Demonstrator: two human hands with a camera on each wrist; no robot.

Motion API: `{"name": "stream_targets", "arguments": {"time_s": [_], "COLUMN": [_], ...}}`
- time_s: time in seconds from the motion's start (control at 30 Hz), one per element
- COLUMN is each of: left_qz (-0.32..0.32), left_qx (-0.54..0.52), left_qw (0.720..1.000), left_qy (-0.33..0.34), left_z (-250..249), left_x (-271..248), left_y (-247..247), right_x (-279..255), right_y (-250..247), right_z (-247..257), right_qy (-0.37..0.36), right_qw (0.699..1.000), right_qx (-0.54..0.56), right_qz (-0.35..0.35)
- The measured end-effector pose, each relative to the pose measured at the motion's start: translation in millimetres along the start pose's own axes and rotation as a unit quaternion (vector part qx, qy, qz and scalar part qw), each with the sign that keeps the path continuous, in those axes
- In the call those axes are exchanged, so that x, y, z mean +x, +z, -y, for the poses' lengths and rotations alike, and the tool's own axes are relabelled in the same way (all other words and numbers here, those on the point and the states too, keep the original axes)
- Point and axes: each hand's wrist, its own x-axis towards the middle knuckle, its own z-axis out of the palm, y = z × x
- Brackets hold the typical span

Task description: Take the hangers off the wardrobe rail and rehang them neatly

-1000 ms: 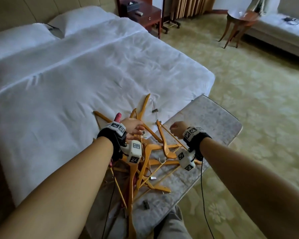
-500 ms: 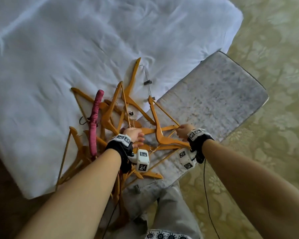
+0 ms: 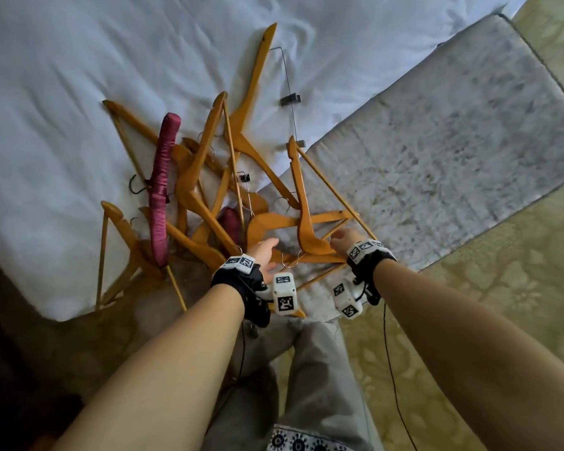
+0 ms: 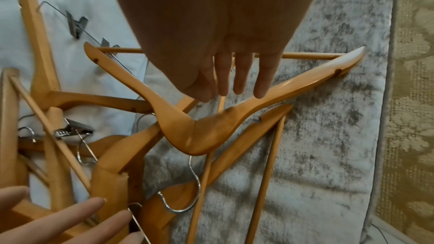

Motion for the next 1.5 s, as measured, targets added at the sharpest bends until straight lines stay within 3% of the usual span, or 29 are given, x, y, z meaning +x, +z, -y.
{"name": "stream_targets", "arguments": {"time_s": [0.3,0.6,1.07,1.23,1.5], "left_qz": [0.012,0.01,0.088,0.094,0.064], "left_qx": [-0.008,-0.036,-0.026,-0.035,-0.129], "left_qw": [0.998,0.999,0.984,0.968,0.923], "left_qy": [-0.054,-0.036,0.15,0.231,0.356], "left_z": [18,19,-35,-47,-29], "left_x": [54,41,-58,-112,-217], "left_y": [11,12,-16,-60,-163], "right_x": [43,47,-42,-99,-216], "right_y": [14,16,4,-12,-2], "right_z": [-2,-1,47,91,195], "right_qy": [-0.006,-0.037,-0.149,-0.201,-0.32], "right_qw": [0.996,0.984,0.978,0.97,0.925], "right_qx": [-0.046,-0.141,-0.146,-0.13,-0.171], "right_qz": [0.075,0.102,0.027,-0.033,-0.111]}}
